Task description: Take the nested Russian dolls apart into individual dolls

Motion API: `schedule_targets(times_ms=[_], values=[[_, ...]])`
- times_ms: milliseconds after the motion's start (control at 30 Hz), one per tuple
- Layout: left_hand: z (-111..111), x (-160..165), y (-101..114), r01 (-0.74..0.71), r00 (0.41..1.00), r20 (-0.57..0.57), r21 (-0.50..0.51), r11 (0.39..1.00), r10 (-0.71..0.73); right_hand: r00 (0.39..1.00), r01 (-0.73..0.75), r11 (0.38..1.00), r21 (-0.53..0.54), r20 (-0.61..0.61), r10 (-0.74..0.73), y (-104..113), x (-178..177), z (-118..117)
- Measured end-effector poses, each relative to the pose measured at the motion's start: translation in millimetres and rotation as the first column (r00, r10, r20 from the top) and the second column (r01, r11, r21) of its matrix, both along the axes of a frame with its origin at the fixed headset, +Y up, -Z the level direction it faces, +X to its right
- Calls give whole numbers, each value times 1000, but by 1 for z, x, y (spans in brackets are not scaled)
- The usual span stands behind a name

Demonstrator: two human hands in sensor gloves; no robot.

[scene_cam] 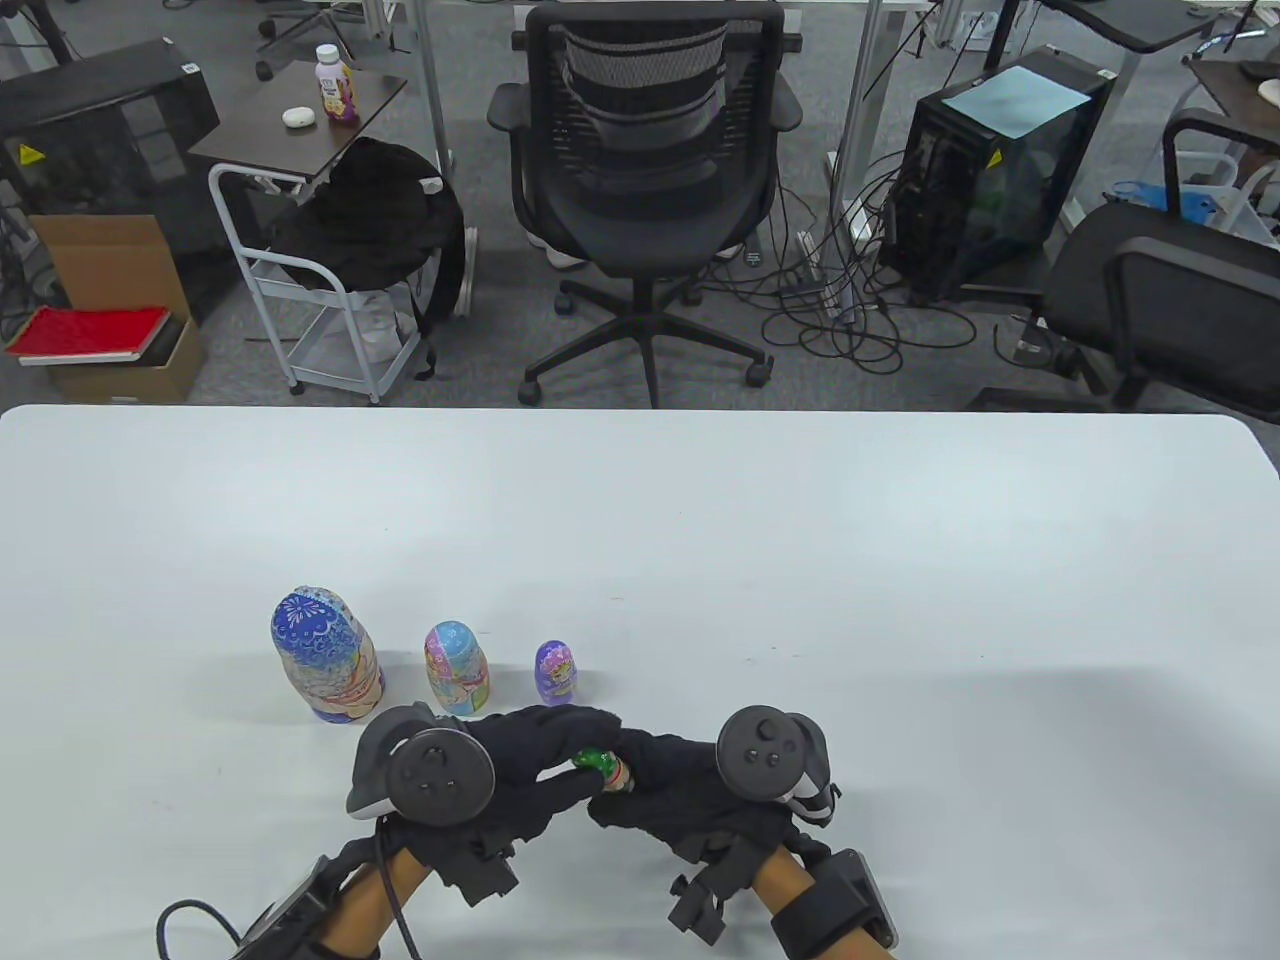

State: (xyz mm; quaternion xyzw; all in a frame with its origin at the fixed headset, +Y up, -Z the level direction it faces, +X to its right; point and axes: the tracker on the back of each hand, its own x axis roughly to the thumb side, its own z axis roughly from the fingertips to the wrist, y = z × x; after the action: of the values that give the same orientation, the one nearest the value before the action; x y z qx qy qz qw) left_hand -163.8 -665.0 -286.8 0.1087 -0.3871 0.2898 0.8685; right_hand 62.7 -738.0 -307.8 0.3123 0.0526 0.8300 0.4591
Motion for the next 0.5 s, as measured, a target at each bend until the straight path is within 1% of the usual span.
schedule_targets(times_ms=[67,133,200,233,300,367,433,500], values=[[-1,-10,3,-9,999,-32,-20,1000,8,999,-32,999,31,23,31,0,4,-2],[-3,-19,3,3,998,-64,-29,1000,-5,999,-32,999,30,40,31,-1,9,-3],[-5,-23,-3,105,985,-130,-40,994,-109,998,-16,1000,24,54,14,-2,13,-4],[-7,-24,-10,204,966,-152,-53,977,-210,998,-4,1000,21,58,3,-2,15,-4],[-11,-21,-26,324,925,-177,-93,941,-336,998,6,1000,20,61,-7,-2,17,-4],[-15,-17,-44,404,892,-172,-110,908,-417,998,11,1000,14,58,-11,-3,18,-4],[-17,-13,-56,453,869,-161,-119,884,-467,998,12,1000,17,59,-13,-3,19,-4],[-17,-9,-65,487,851,-170,-95,868,-496,998,10,1000,24,60,-11,-3,20,-4]])
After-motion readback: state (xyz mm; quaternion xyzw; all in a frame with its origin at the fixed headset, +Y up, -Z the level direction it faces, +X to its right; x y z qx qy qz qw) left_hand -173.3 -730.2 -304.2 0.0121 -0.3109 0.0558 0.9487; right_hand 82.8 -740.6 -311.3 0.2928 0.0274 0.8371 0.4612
